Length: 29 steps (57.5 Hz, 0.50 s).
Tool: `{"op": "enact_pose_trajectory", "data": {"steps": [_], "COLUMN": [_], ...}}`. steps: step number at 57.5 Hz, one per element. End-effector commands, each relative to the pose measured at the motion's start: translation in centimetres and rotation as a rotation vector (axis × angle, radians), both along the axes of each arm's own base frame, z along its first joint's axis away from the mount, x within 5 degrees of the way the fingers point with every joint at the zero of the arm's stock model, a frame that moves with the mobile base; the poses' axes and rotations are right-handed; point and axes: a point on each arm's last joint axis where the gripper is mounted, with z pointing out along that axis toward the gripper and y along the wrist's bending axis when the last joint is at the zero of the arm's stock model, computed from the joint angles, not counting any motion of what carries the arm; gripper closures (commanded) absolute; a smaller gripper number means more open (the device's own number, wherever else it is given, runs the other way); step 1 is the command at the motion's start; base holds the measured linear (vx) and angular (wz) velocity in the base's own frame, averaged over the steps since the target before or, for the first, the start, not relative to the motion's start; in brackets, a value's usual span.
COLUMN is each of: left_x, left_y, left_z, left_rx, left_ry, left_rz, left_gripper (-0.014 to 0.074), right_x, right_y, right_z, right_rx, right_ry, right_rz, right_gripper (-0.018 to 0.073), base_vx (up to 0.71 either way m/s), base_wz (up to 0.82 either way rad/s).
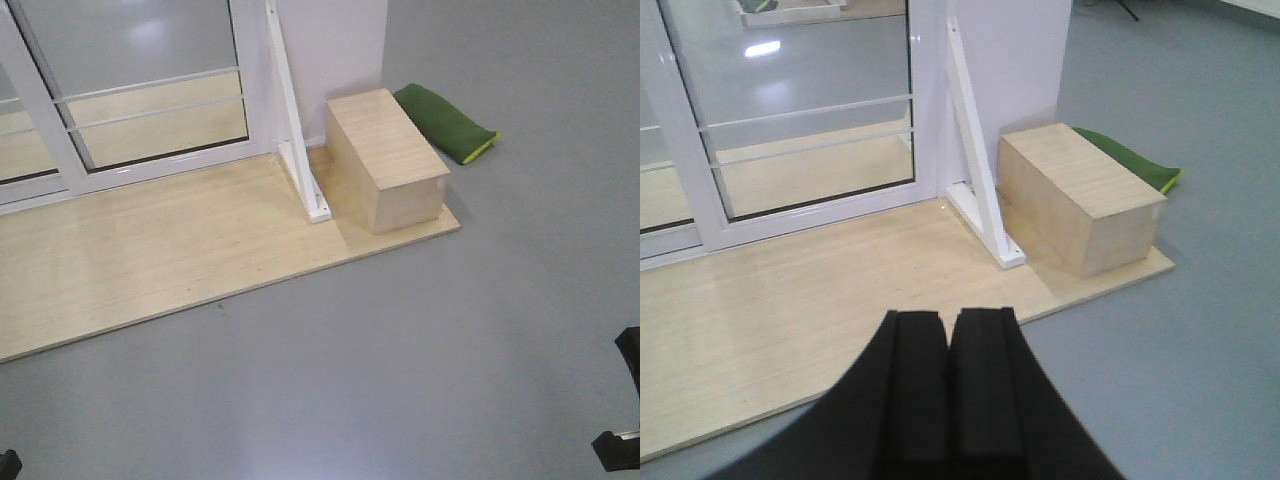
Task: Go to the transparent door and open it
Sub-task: 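Drive forward and stop facing the glass door near its silver handle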
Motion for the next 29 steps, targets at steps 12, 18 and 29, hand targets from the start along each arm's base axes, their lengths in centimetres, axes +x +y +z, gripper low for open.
{"op": "enact_pose_trajectory", "data": {"steps": [12, 18, 29], "left_x": [0.17, 0.17, 0.17], "left_y": [0.02, 0.02, 0.02], "left_z": [-0.07, -0.07, -0.07], "left_rx": [-0.009, -0.009, -0.009], "left_ry": [-0.068, -0.068, -0.068], "left_rz": [0.003, 0.003, 0.003], "left_gripper": [0.0592, 0.0592, 0.0592], "right_x": [-0.02, -0.02, -0.02], "right_y": [-0.03, -0.03, -0.03], "right_z": [0.37, 0.37, 0.37], "right_rx": [0.005, 0.005, 0.005], "right_ry": [-0.084, -0.084, -0.084], "right_rz": [-0.003, -0.003, -0.003], "right_gripper": [0.0547, 0.0547, 0.0547], "base_vx": [0.50, 0.51, 0.52], "base_wz": [0.34, 0.32, 0.34]}}
